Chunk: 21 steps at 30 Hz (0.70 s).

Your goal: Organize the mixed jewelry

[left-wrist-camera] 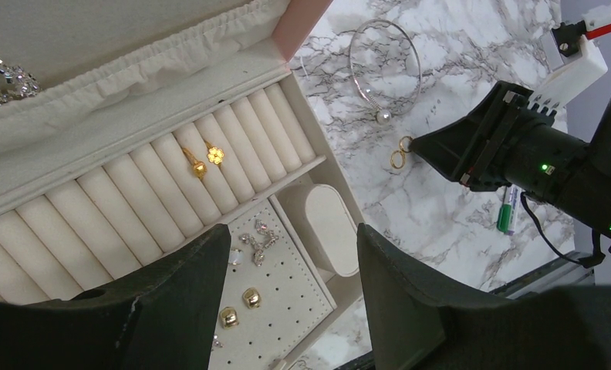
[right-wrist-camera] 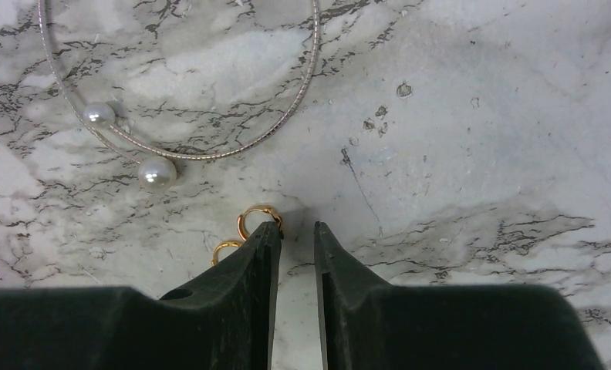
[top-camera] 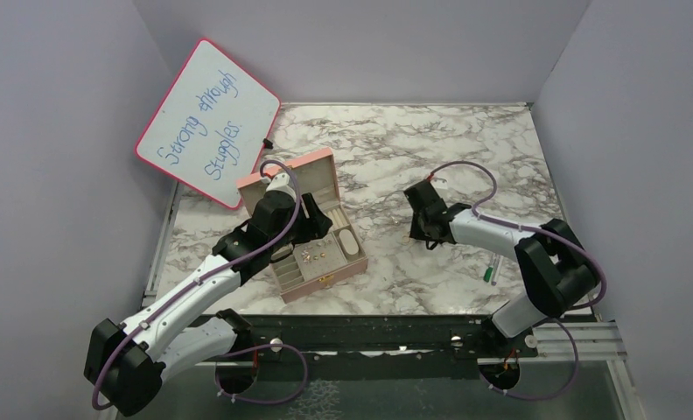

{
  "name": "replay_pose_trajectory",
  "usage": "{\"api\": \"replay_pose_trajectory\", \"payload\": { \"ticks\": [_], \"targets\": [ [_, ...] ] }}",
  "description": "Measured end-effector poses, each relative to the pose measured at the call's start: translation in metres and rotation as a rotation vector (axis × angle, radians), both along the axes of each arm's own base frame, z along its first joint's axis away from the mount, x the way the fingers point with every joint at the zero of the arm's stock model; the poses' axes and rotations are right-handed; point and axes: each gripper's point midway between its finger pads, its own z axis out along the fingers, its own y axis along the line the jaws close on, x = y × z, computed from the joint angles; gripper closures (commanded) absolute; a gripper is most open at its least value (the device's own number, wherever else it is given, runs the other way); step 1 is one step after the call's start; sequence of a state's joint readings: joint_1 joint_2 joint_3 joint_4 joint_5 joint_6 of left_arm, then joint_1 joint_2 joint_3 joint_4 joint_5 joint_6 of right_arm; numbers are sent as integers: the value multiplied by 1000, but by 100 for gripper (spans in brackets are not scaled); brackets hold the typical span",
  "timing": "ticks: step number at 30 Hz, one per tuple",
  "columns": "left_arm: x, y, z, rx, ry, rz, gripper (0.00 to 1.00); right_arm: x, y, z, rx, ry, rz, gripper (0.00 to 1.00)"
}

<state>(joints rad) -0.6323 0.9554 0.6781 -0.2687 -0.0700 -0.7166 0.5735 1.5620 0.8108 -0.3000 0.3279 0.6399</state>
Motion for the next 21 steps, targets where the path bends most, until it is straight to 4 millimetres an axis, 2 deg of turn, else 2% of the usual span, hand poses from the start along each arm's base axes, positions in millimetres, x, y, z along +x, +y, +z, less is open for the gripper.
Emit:
{"api": "replay_pose_trajectory", "payload": {
  "ticks": [8, 11, 15, 21],
  "targets": [
    [0, 0, 0, 0, 0, 1, 37, 4, 1, 0, 3, -10, 9, 74],
    [0, 0, 0, 0, 0, 1, 37, 4, 1, 2, 5, -15, 11, 68],
    [0, 0, 0, 0, 0, 1, 37, 6, 1, 13, 9, -40, 25, 64],
    [0, 0, 0, -1, 0, 1, 37, 16, 7, 28, 21, -81, 42, 64]
  ]
}}
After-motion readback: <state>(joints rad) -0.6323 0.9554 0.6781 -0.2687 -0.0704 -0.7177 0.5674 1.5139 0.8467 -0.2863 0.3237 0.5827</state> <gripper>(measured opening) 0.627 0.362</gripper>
